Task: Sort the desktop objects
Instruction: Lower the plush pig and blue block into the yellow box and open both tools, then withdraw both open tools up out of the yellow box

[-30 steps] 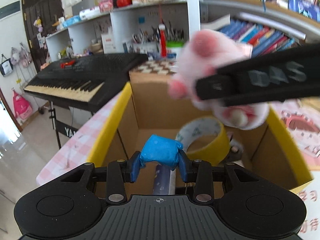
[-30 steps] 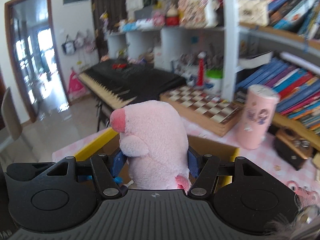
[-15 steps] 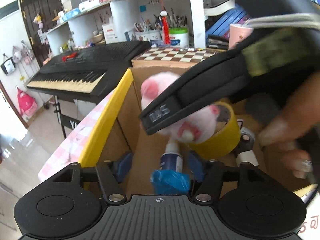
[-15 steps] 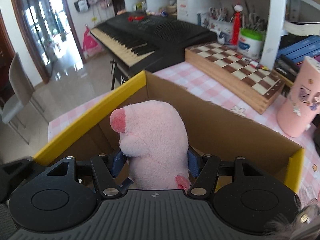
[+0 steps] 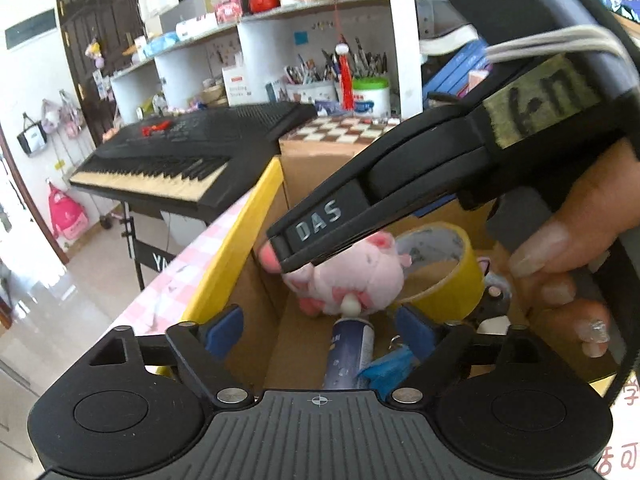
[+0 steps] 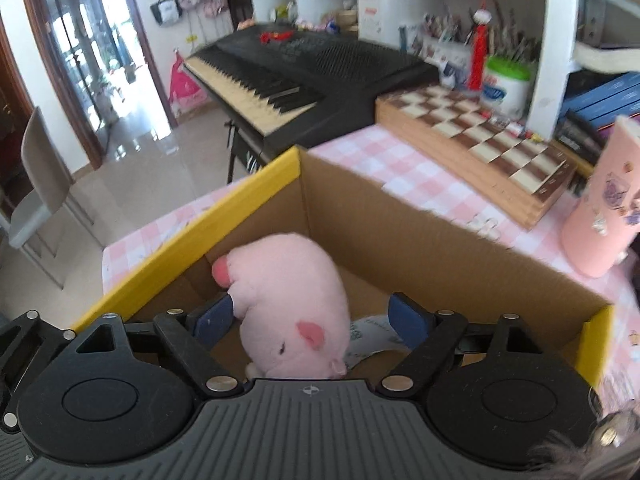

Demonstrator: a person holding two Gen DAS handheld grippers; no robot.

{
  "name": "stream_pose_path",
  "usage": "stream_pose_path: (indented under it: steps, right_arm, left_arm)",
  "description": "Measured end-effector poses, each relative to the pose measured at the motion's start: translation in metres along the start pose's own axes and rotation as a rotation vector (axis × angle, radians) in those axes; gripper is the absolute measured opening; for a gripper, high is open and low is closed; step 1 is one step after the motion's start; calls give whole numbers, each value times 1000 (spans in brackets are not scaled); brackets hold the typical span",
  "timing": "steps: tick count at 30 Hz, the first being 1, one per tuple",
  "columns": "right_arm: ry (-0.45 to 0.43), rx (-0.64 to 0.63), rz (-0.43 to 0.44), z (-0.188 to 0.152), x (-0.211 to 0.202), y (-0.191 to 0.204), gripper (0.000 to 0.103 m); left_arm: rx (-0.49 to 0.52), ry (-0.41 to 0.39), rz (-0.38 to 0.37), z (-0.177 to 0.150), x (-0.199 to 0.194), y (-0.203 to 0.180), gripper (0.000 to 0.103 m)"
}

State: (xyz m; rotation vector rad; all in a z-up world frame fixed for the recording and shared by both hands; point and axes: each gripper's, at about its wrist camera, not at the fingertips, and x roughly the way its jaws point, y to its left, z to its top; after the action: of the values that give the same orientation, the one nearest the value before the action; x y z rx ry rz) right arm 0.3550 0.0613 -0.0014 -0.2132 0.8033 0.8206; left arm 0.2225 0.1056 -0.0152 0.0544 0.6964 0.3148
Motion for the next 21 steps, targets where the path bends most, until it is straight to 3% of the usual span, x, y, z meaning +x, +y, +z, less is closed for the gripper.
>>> stream_pose_path:
  steps: [12,21]
  right_arm:
    - [-215,77,-54,-14,-99,-11,86]
    - [-311,216,-139,-46,-155,-20,86]
  left_arm:
    - [-25,-111,-32,5,-32,6,94]
    - [-95,-181,-54,7,-65,23,96]
